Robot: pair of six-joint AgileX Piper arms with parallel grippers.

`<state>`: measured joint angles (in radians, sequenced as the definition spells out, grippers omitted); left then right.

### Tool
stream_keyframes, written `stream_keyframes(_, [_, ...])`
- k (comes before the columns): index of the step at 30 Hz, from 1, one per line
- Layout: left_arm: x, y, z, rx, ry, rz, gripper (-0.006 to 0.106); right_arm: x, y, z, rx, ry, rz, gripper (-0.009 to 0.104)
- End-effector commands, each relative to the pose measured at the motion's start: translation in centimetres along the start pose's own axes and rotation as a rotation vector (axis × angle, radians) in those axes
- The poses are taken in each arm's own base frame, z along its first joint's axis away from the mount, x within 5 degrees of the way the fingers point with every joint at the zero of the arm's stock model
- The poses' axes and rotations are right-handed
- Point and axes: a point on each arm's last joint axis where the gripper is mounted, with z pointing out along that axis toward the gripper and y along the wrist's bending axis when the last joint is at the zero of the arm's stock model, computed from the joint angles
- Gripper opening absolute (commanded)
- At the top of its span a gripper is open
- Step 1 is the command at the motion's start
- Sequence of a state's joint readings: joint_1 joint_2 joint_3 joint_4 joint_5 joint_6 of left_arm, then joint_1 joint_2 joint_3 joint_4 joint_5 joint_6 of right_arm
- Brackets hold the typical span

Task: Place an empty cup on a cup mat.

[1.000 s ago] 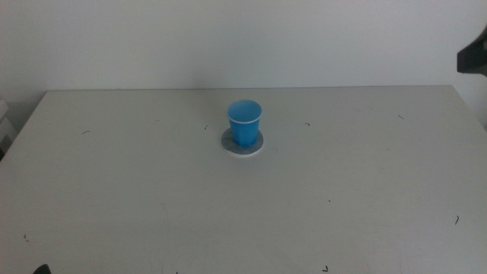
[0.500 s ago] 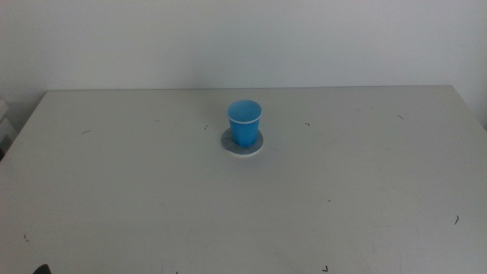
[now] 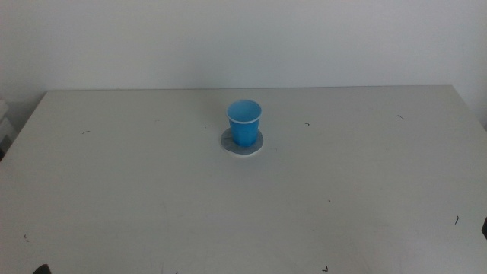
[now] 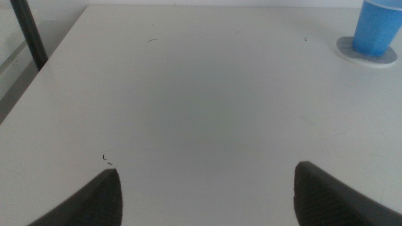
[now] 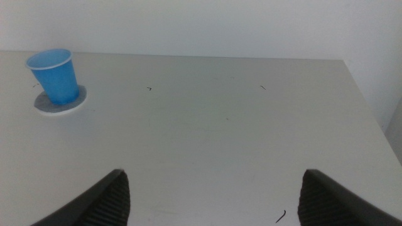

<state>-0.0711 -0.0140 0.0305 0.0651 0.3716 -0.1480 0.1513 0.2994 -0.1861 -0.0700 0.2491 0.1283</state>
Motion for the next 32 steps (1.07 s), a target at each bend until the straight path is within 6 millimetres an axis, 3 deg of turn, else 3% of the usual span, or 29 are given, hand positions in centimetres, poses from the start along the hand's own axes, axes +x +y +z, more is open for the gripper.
stream_keyframes(1, [-0.8, -0.1, -0.2, 0.011, -0.084, -0.011, 0.105, -0.8, 0.0, -0.7, -0.003, -0.132, -0.016, 0.094])
stream_keyframes(16, [-0.8, -0.1, -0.2, 0.011, -0.084, -0.011, 0.105, 3.5, -0.2, -1.9, -0.016, -0.238, 0.010, 0.094])
stream_keyframes(32, [-0.8, -0.1, -0.2, 0.011, -0.084, -0.011, 0.105, 4.0, -0.2, -1.7, -0.020, -0.233, 0.025, 0.094])
